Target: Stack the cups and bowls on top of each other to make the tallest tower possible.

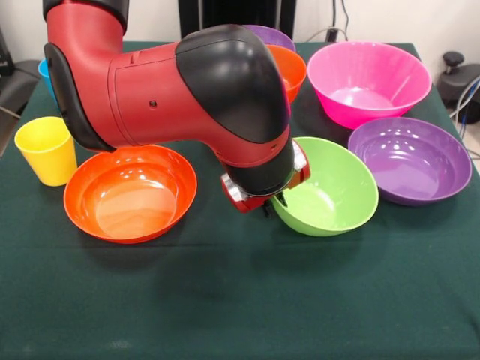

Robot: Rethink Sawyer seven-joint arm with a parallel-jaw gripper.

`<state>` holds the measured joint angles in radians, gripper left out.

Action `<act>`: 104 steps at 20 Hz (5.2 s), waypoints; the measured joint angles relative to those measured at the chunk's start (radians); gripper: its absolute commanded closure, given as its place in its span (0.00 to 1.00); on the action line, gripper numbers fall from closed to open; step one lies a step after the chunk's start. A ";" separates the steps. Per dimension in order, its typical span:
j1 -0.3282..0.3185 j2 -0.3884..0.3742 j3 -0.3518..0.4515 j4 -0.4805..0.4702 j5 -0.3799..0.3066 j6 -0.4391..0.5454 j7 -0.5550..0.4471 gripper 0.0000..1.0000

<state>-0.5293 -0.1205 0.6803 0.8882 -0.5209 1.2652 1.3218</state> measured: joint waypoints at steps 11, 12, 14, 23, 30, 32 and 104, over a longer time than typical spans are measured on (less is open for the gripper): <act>-0.024 0.002 0.000 0.005 0.027 0.020 0.000 1.00; -0.026 0.002 0.000 0.005 0.027 0.024 0.000 1.00; -0.030 0.003 0.000 0.003 0.028 0.045 0.000 1.00; -0.025 0.049 0.001 -0.034 0.028 0.098 0.000 1.00; -0.023 0.066 0.001 -0.059 0.032 0.098 0.000 1.00; -0.021 0.073 0.003 -0.071 0.032 0.099 0.000 1.00; 0.031 0.109 0.027 -0.147 0.099 -0.028 -0.001 1.00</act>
<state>-0.4987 -0.0114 0.7071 0.7412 -0.4217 1.2369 1.3211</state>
